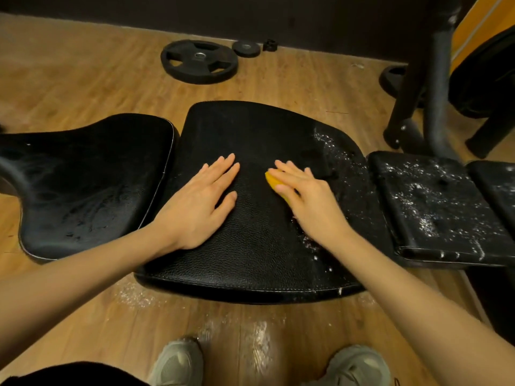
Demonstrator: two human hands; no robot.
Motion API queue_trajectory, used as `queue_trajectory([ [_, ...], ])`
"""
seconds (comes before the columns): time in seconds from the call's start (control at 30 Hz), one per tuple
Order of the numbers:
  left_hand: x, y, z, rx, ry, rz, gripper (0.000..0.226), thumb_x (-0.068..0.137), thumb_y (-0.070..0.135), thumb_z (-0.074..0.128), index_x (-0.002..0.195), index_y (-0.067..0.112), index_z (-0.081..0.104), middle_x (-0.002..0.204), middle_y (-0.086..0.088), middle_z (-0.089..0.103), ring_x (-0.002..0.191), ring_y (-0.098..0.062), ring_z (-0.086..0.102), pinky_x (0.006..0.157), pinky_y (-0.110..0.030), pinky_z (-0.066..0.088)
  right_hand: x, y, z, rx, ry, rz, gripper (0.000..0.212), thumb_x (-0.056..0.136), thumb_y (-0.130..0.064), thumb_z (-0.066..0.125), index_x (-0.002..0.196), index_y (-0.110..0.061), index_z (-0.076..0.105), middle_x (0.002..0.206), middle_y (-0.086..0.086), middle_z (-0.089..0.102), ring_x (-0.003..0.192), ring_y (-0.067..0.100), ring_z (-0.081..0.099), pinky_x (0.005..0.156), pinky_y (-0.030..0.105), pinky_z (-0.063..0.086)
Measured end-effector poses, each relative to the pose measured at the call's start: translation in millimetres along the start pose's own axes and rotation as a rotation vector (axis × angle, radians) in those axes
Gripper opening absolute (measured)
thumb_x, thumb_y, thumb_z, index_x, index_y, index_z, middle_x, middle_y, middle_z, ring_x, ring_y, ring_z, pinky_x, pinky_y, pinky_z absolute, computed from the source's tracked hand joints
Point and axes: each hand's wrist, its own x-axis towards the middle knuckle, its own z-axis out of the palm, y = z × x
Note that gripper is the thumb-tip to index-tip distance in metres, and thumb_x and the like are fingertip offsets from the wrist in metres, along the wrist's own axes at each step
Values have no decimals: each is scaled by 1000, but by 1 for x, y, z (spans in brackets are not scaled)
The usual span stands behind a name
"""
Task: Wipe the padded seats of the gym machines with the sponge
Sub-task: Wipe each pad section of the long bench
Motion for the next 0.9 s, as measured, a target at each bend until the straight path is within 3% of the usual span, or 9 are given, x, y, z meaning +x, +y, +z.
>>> queue_trajectory([
  [0.13,1,0,1,-3,6,-11,67,95,47,22,155,17,19,163,6,9,149,-5,3,121,-25,1,-17,26,-23,-61,136,235,37,100,-17,48,137,-18,52,149,1,42,144,17,29,118,29,6],
  [0.23,2,2,1,-6,3,-17,69,93,49,20,155,17,20,163,5,10,149,-7,5,121,-26,2,-11,-19,14,-93,113,141,37,101,-14,45,137,-14,52,151,4,41,145,21,28,119,34,5],
  [0.37,0,1,1,-10,2,-9,66,96,48,21,154,16,21,163,3,12,149,-7,5,121,-25,2,-20,-40,19,-86,-13,-19,41,103,-16,40,144,-18,44,155,0,32,147,15,19,118,27,1],
  [0.47,0,1,0,-10,8,-14,54,104,32,33,154,15,21,163,3,12,149,-8,6,122,-29,4,-41,1,-14,-49,25,116,40,103,-20,42,143,-19,44,154,-3,33,146,13,21,116,23,0],
  [0.57,2,3,0,-9,14,-19,54,104,27,34,154,15,21,163,2,12,150,-10,7,123,-30,5,-49,3,-15,-114,116,241,40,103,-17,42,143,-17,44,154,0,33,146,17,22,119,30,2],
  [0.67,2,3,0,-14,18,-20,53,104,27,32,154,13,22,163,1,13,149,-9,7,122,-28,4,-38,-47,23,-181,55,73,41,101,-11,43,142,-13,47,153,6,37,145,25,27,120,39,7],
  [0.77,-1,6,-2,-34,12,-29,51,105,21,32,154,12,22,162,3,13,149,-7,6,120,-23,1,-44,-73,36,-159,-9,-76,41,102,-15,42,143,-18,45,153,1,37,146,19,25,120,35,7],
  [0.9,-1,6,-5,-24,6,-24,52,104,21,33,154,14,21,162,3,13,149,-8,7,120,-24,1,-63,-12,-10,-117,14,100,40,103,-19,43,143,-21,44,154,-5,33,146,13,22,118,30,3],
])
